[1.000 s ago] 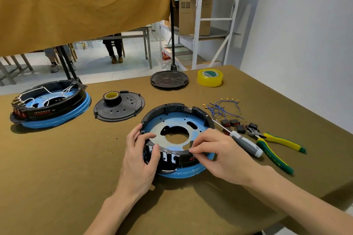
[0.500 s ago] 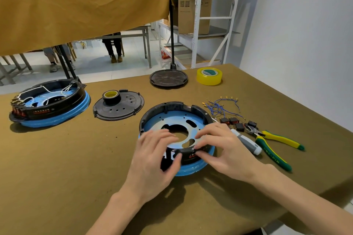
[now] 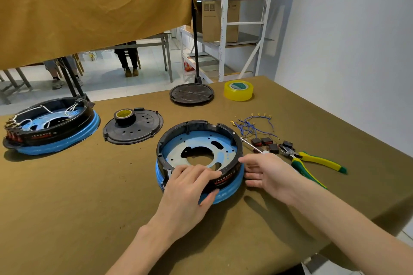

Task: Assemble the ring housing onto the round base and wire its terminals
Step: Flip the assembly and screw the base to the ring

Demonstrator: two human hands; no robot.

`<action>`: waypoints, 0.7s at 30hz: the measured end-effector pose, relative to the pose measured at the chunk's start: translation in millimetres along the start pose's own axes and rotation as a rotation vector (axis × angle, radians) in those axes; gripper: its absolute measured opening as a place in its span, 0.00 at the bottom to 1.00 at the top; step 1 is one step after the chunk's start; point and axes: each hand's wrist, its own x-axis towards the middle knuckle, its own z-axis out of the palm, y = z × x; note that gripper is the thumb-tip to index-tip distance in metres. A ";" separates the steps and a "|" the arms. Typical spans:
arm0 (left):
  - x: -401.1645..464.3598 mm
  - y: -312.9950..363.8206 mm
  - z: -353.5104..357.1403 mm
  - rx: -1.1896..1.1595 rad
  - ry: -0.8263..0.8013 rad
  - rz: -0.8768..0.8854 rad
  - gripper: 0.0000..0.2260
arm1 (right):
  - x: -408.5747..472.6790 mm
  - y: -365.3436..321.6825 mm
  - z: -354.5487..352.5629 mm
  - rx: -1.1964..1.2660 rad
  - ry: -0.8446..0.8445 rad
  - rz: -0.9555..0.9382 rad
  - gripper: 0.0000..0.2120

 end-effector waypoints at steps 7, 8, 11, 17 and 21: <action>-0.7 -2.8 -4.4 -0.179 0.131 -0.138 0.12 | 0.2 -20.2 -5.0 0.126 -0.055 0.215 0.33; -1.2 -2.7 -5.6 -0.194 0.134 -0.143 0.12 | 0.7 -19.5 -4.0 0.088 -0.060 0.208 0.32; -1.2 -4.2 -7.7 -0.233 0.184 -0.165 0.12 | 0.3 -21.5 -3.5 0.025 -0.094 0.192 0.28; 14.3 -1.5 -24.1 -0.388 0.366 -0.220 0.11 | -4.8 -36.6 0.9 0.447 -0.344 0.136 0.25; 39.6 0.8 -48.8 -0.569 0.402 -0.384 0.12 | -13.1 -63.8 18.2 0.449 -0.389 -0.040 0.16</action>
